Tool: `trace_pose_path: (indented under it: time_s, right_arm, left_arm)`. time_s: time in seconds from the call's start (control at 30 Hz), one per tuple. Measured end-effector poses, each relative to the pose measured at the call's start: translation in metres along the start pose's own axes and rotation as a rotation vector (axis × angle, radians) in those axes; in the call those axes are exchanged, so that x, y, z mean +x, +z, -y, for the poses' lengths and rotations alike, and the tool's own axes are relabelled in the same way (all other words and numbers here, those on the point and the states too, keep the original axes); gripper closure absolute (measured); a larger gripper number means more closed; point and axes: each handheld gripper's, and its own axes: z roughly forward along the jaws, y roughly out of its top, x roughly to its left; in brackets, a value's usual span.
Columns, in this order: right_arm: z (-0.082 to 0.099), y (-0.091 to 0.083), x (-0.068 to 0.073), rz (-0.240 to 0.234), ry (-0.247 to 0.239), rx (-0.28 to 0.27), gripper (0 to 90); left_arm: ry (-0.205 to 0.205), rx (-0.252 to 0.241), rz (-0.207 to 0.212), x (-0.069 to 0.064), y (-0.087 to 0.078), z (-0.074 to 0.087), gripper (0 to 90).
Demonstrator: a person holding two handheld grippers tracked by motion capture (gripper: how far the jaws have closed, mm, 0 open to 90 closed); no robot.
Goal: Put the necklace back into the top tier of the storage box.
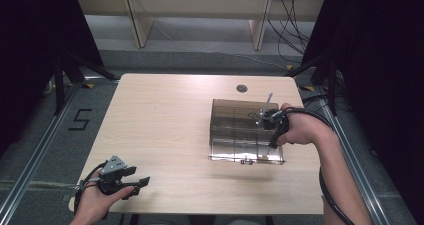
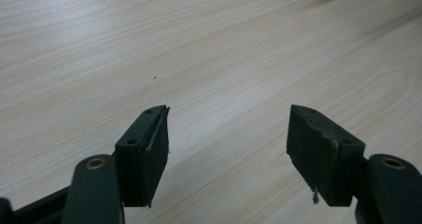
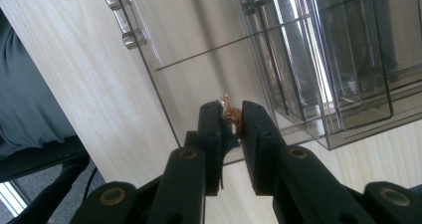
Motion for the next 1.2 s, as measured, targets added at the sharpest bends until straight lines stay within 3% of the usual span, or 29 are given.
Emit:
trace_pose_path:
  time_s: [0.2,0.4,0.5,0.63,0.87,0.9,1.13,1.2]
  right_arm:
    - [-0.001,0.002,0.001,0.007,0.012,-0.001,79.5]
    - [0.0,0.005,0.0,-0.004,-0.005,-0.004,79.5]
    - [0.0,0.007,0.003,0.002,0.029,0.01,79.5]
    - [0.0,0.011,-0.001,-0.01,-0.015,-0.002,79.5]
    - [-0.002,0.012,0.001,-0.004,0.016,0.012,79.5]
    - [-0.002,0.014,-0.002,-0.012,-0.013,0.006,79.5]
    - [-0.004,0.017,0.001,-0.007,0.006,0.011,79.5]
    - [-0.004,0.021,-0.003,-0.016,-0.031,0.001,79.5]
  left_arm:
    - [-0.001,-0.001,-0.002,0.0,0.0,0.0,32.7]
    - [-0.001,-0.002,-0.003,0.0,0.0,0.0,32.8]
    - [-0.001,-0.001,0.0,0.0,0.0,0.0,32.8]
    - [0.0,0.0,0.0,0.0,0.0,0.0,32.7]
    - [0.001,0.0,0.001,0.0,0.0,0.0,32.7]
    - [0.0,0.0,0.001,0.0,0.0,0.0,32.7]
    - [0.002,0.003,0.003,0.0,0.001,0.0,32.7]
    - [-0.001,-0.001,0.002,0.0,0.001,0.0,32.7]
